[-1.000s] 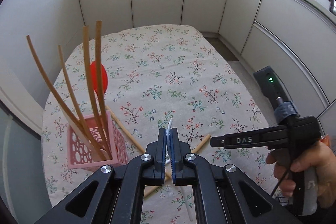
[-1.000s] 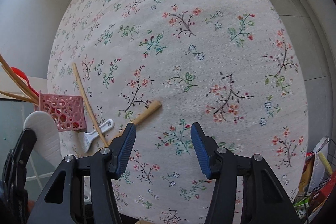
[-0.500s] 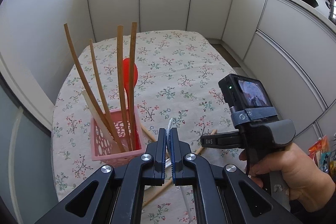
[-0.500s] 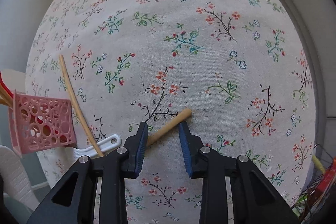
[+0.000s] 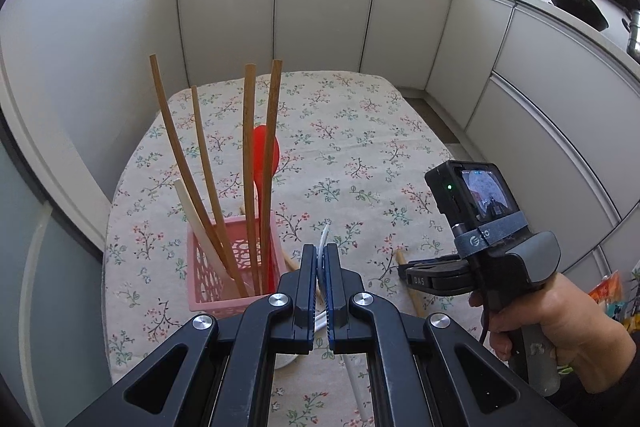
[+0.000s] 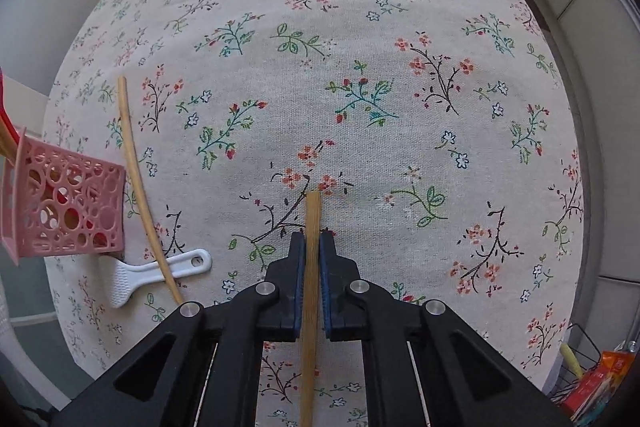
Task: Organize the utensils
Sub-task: 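Lower the rice paddle into the pink basket with the left tool while the right tool carries its chopstick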
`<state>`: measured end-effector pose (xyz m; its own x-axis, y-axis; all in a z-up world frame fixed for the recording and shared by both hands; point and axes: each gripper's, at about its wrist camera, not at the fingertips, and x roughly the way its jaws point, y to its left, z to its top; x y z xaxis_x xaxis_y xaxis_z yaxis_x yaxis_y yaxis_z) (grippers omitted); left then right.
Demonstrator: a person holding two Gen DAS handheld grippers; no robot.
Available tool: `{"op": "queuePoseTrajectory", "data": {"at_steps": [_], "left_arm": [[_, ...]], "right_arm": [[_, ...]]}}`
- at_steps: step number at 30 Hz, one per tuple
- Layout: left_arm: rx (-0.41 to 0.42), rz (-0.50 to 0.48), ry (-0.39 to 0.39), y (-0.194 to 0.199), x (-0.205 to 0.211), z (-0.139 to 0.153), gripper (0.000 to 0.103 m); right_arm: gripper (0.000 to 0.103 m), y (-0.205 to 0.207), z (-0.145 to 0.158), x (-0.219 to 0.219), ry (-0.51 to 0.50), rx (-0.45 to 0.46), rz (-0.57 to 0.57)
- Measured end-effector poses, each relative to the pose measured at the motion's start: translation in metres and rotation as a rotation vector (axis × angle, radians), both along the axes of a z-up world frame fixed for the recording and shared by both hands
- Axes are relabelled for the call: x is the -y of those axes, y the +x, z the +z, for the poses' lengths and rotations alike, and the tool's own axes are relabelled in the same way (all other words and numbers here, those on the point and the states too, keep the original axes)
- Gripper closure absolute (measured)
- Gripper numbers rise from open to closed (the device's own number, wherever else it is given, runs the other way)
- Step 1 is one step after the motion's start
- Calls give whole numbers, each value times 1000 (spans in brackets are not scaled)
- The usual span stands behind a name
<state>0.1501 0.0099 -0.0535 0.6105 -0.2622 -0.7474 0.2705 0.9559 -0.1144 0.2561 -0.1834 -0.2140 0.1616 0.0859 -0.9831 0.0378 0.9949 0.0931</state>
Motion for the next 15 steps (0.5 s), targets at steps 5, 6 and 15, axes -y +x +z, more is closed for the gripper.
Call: {"op": "queuePoseTrajectory", "data": {"at_steps": [5, 6, 15], "left_arm": [[72, 30, -25, -4, -11, 16, 99], [92, 39, -31, -5, -14, 19, 99], [369, 158, -56, -20, -37, 52, 99]], "right_arm": [[96, -9, 34, 6, 52, 87, -14], [96, -12, 43, 7, 63, 111, -17], [96, -39, 121, -2, 170, 371, -14]]}}
